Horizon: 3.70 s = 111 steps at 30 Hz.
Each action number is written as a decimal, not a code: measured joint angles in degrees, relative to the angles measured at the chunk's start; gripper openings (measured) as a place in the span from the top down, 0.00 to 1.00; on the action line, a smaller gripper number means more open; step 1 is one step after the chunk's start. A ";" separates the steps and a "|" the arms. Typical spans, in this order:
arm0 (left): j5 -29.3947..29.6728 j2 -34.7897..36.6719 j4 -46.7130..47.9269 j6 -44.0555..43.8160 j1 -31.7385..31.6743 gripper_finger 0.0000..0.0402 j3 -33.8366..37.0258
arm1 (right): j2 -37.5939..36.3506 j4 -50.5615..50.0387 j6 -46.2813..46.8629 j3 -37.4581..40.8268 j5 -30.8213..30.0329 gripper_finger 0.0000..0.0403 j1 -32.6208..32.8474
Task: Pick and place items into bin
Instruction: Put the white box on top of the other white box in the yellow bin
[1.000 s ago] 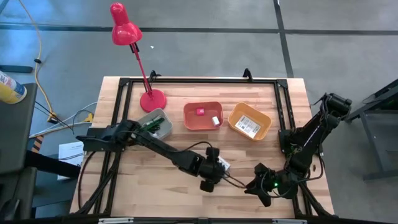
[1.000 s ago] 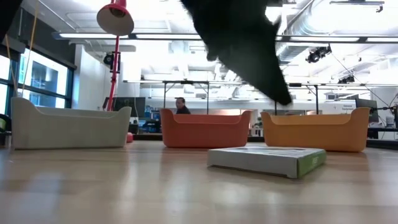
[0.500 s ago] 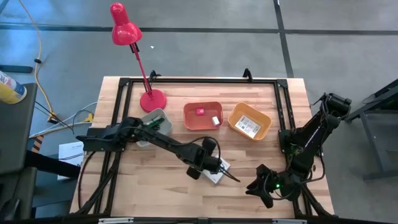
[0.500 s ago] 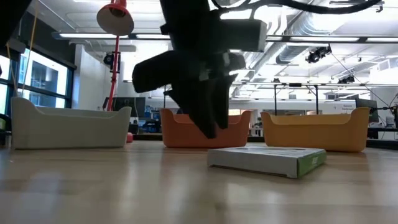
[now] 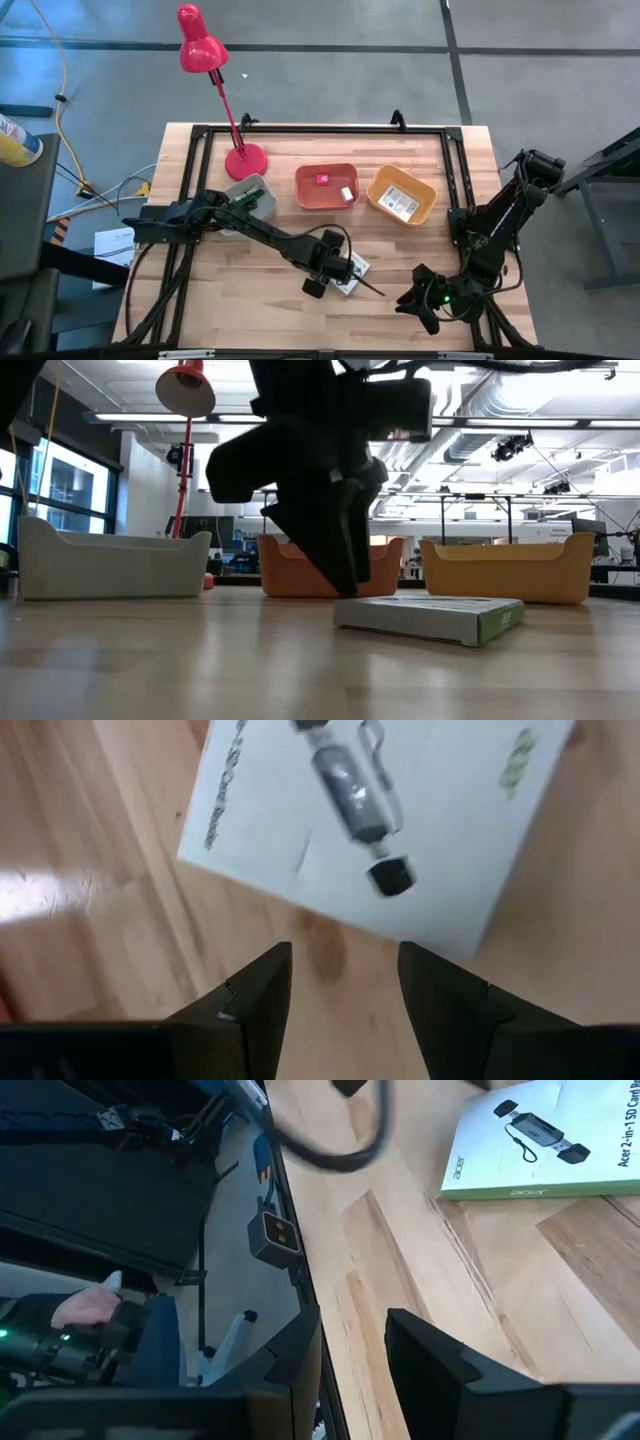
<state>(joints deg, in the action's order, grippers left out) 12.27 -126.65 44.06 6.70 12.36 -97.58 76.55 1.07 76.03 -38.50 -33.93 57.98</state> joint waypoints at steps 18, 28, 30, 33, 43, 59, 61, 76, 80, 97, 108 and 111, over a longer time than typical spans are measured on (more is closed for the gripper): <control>1.03 -2.44 -11.93 -23.29 5.02 0.57 0.00 | 0.00 -0.32 3.04 0.00 -0.07 0.74 -0.33; 4.25 -3.06 -14.48 -37.06 5.68 0.57 -0.02 | 6.63 -2.02 13.48 -0.04 9.71 0.74 -8.10; 4.70 -3.04 -14.06 -35.38 5.88 0.57 -0.02 | 8.94 -2.16 10.66 -0.04 10.21 0.74 -8.83; 4.82 -3.03 -13.98 -31.20 6.12 0.57 -0.02 | 11.10 -0.84 3.33 -0.04 7.41 0.74 -7.41; 0.47 -2.85 -13.58 -19.44 6.06 0.57 -0.06 | 16.64 1.83 -0.77 -0.04 2.74 0.74 -4.98; 1.38 0.67 -5.02 -2.39 3.59 0.57 1.49 | 17.68 13.99 7.69 -0.02 5.34 0.74 -8.38; -0.90 0.61 -5.76 -2.88 2.55 0.57 3.26 | 17.68 14.41 9.57 -0.02 6.02 0.74 -9.23; -8.91 0.95 -18.15 -13.46 0.79 0.57 10.08 | 17.68 7.20 18.25 -0.02 14.89 0.61 -12.85; -6.58 0.72 -19.59 -14.73 2.29 0.57 10.08 | 17.68 4.10 21.74 0.00 17.18 0.51 -10.72; -1.10 0.57 -28.01 -20.19 6.21 0.57 12.66 | 17.68 2.78 22.97 0.00 15.22 0.47 -12.99; -0.85 0.57 -27.85 -20.01 6.23 0.57 12.63 | 17.68 3.77 21.99 0.00 14.31 0.47 -14.90; -0.85 0.57 -27.83 -19.50 6.43 0.57 12.63 | 16.89 4.04 21.40 0.02 14.62 0.47 -15.28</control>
<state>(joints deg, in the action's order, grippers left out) 11.41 -126.08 16.23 -12.80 18.79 -84.95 93.45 5.10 97.43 -38.48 -19.31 42.70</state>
